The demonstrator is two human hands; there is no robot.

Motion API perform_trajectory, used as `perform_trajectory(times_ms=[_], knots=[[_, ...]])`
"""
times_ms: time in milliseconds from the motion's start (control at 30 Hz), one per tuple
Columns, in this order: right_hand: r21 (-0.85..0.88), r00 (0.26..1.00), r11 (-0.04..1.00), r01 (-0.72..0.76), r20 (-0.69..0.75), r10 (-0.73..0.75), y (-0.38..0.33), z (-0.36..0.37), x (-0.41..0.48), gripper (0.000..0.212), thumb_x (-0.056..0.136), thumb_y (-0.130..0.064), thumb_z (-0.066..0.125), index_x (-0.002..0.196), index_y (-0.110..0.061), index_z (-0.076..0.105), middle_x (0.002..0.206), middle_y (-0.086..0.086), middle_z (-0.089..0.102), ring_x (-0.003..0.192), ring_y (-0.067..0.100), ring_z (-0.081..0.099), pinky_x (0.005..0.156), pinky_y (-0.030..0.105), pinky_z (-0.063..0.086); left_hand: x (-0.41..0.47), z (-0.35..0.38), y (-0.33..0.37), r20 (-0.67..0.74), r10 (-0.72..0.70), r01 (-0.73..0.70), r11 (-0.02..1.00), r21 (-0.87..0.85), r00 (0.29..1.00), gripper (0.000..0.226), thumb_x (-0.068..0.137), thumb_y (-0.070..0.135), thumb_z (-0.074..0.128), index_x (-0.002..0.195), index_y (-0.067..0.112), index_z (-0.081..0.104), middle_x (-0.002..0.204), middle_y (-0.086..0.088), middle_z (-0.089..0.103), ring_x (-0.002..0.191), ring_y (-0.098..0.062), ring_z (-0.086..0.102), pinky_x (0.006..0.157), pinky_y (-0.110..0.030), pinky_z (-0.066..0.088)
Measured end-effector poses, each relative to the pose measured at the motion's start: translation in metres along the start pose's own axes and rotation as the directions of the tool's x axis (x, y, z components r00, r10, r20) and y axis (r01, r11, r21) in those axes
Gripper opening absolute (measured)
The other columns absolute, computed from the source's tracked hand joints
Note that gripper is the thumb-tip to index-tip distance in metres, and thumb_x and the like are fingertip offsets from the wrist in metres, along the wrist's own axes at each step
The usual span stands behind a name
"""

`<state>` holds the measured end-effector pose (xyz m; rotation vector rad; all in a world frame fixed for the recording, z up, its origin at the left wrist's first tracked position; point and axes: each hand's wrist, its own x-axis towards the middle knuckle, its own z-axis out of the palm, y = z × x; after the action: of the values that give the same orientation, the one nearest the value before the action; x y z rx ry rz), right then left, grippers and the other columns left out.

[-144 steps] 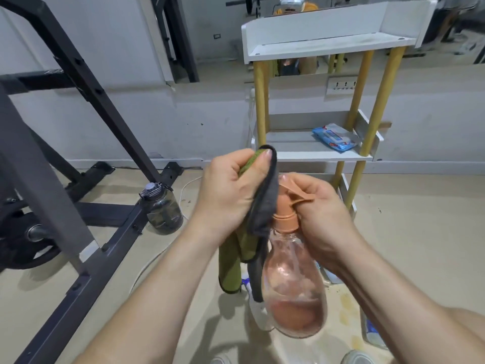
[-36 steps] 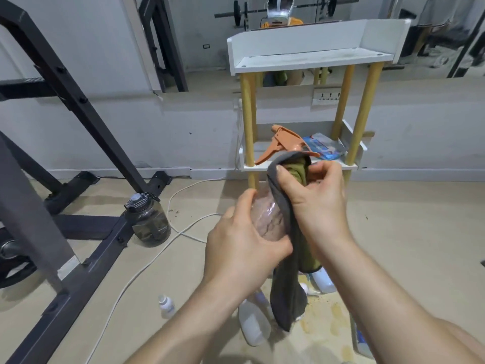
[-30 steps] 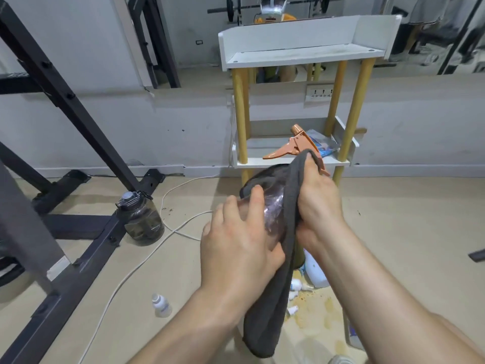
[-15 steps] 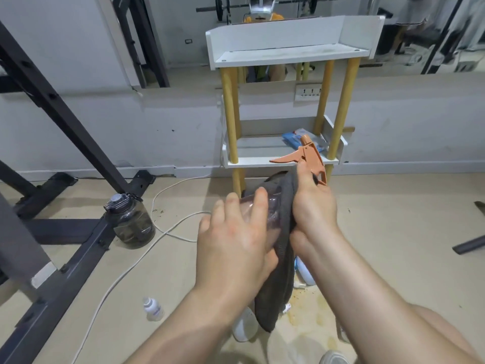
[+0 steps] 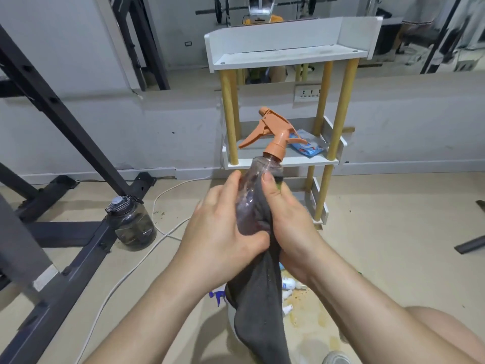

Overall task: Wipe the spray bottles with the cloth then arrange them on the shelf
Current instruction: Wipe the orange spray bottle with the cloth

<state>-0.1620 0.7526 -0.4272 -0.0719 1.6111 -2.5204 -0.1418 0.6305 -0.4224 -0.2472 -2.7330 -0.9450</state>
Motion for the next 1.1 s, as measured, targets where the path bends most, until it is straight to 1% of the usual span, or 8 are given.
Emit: perform_trajectory(times_ms=[100,233,367,467,667,833,1000,1100], knots=[[0.099,0.996,0.995,-0.008,-0.084,0.016,-0.017,-0.011,0.008,0.048,0.094,-0.044,0.056,0.119,-0.004,0.065,0.107,0.019,0.072,0.099,0.034,0.069,0.094,0.049,0.054,0.000,-0.002,0.000,0.024,-0.013,0.021,0.932,-0.362,1.000,0.092,0.061,0.062,0.067,0.145,0.032,0.045,0.126,0.014,0.055,0.110,0.011,0.050,0.102,-0.019,0.042],[0.106,0.986,0.994,0.035,-0.163,-0.017,-0.015,-0.009,0.012,0.040,0.099,-0.039,0.052,0.109,-0.004,0.069,0.112,0.024,0.070,0.099,0.034,0.067,0.099,0.059,0.048,0.001,0.016,0.010,-0.028,-0.188,0.106,0.666,-0.739,0.982,0.076,0.060,0.050,0.075,0.127,0.019,0.061,0.116,0.004,0.071,0.108,-0.011,0.067,0.098,-0.037,0.051],[-0.339,0.972,0.933,0.120,-0.149,-0.179,0.025,0.017,-0.008,0.047,0.095,-0.066,0.036,0.114,-0.030,0.059,0.121,0.008,0.065,0.115,0.023,0.061,0.107,0.052,0.042,0.017,0.019,0.000,-0.286,-0.342,0.127,0.811,-0.572,0.895,0.076,0.058,0.065,0.064,0.121,0.023,0.066,0.106,0.009,0.074,0.103,-0.013,0.068,0.096,-0.041,0.052],[-0.492,0.963,0.841,0.224,-0.020,-0.268,0.033,0.021,-0.011,0.045,0.104,-0.042,0.032,0.146,-0.029,0.038,0.146,-0.009,0.044,0.135,-0.001,0.038,0.116,0.027,0.027,0.021,0.013,-0.004,-0.332,-0.364,0.131,0.820,-0.557,0.871,0.080,0.058,0.066,0.061,0.125,0.022,0.066,0.110,0.009,0.073,0.106,-0.010,0.067,0.099,-0.040,0.051],[0.057,0.982,0.997,-0.046,-0.181,0.056,-0.015,-0.005,0.015,0.035,0.099,-0.035,0.054,0.076,-0.017,0.073,0.082,0.008,0.073,0.074,0.023,0.069,0.076,0.038,0.056,-0.002,0.029,0.012,-0.280,-0.173,-0.001,0.849,-0.528,0.944,0.052,0.071,0.054,0.066,0.120,0.039,0.061,0.110,0.017,0.071,0.105,-0.004,0.066,0.097,-0.038,0.052],[-0.369,0.959,0.913,0.175,-0.146,-0.242,0.012,0.011,-0.002,0.041,0.102,-0.050,0.033,0.125,-0.023,0.053,0.117,0.000,0.063,0.107,0.004,0.062,0.097,0.025,0.046,0.006,0.021,0.003,-0.338,-0.121,-0.033,0.908,-0.418,0.933,0.069,0.071,0.053,0.062,0.134,0.025,0.059,0.117,0.012,0.069,0.106,-0.002,0.065,0.095,-0.032,0.053],[0.059,0.981,0.998,-0.025,-0.191,0.036,-0.015,-0.007,0.016,0.046,0.103,-0.047,0.039,0.095,-0.012,0.067,0.089,0.009,0.073,0.080,0.020,0.070,0.075,0.032,0.056,-0.008,0.021,0.016,-0.292,0.125,-0.163,0.980,-0.110,0.948,0.058,0.081,0.048,0.060,0.135,0.026,0.058,0.112,0.012,0.063,0.099,-0.005,0.062,0.086,-0.018,0.047],[0.130,0.986,0.991,-0.012,-0.166,0.034,-0.013,-0.006,0.010,0.053,0.101,-0.055,0.038,0.092,-0.013,0.069,0.087,0.010,0.076,0.083,0.024,0.073,0.076,0.036,0.059,-0.002,0.010,0.014,-0.244,-0.028,-0.086,0.893,-0.442,0.969,0.043,0.085,0.043,0.065,0.125,0.026,0.066,0.114,0.013,0.070,0.098,-0.009,0.069,0.088,-0.032,0.053]])
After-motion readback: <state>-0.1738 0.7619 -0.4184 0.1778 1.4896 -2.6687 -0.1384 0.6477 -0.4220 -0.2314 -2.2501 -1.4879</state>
